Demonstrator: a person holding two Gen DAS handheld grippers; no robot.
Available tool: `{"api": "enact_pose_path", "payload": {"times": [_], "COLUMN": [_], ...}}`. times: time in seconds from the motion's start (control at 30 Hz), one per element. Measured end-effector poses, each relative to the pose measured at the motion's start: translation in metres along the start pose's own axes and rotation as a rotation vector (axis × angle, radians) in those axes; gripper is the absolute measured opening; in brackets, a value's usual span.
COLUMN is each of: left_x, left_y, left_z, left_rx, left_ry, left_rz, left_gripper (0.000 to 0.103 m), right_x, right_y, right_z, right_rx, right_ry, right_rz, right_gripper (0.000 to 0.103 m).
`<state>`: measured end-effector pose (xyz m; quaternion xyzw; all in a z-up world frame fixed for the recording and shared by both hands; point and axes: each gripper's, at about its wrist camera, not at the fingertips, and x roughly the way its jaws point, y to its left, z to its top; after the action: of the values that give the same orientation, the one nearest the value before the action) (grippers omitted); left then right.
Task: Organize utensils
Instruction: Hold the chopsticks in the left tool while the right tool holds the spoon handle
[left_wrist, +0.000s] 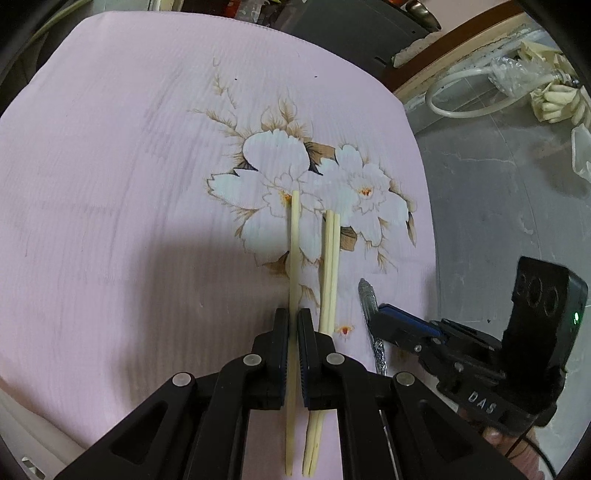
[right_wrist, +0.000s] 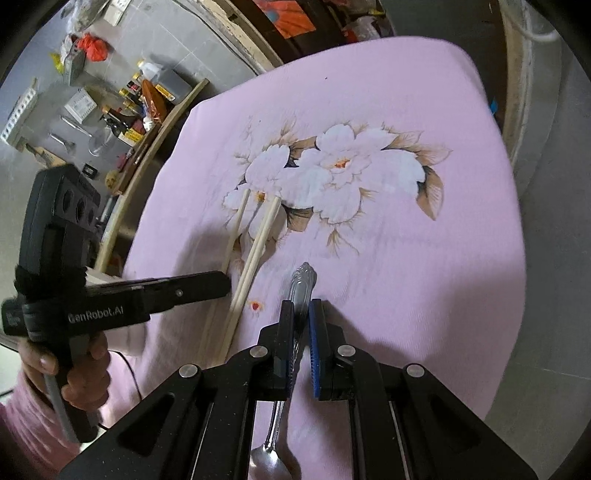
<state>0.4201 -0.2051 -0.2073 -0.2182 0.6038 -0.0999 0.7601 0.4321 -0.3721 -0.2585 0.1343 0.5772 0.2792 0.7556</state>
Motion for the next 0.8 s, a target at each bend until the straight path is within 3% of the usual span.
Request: {"api": "enact_pose_path", "payload": {"times": [0.13,0.33,0.7,0.8], "left_x": [-0.002,-0.005,-0.014,-0.016], "left_y": [0.005,0.001,0.007,0.01], "left_z": [-0.003,-0.007,-0.02,-0.024], "left_rx": [0.011,0.048,0.014,0.004], "left_ry": [-0.005,-0.014,0.009,0.019], "left_rz": [-0.008,0.037,0.065,0.069], "left_gripper": [0.006,0.006,0.005,0.006], "right_x": [0.004,0.004,-0.001,0.001], "right_y": [0.001,0.002,0.017,0.027], "right_z": [-0.002,-0.006,-0.012,-0.015], "right_rx": [0.012,0.015,0.008,-0.034], "right_ry": [0.021,0.007,0.017,0.037], "right_rz": [0.012,0.011,0.041,0.011], "right_gripper": [0.007,0.005,0.002,0.002]}}
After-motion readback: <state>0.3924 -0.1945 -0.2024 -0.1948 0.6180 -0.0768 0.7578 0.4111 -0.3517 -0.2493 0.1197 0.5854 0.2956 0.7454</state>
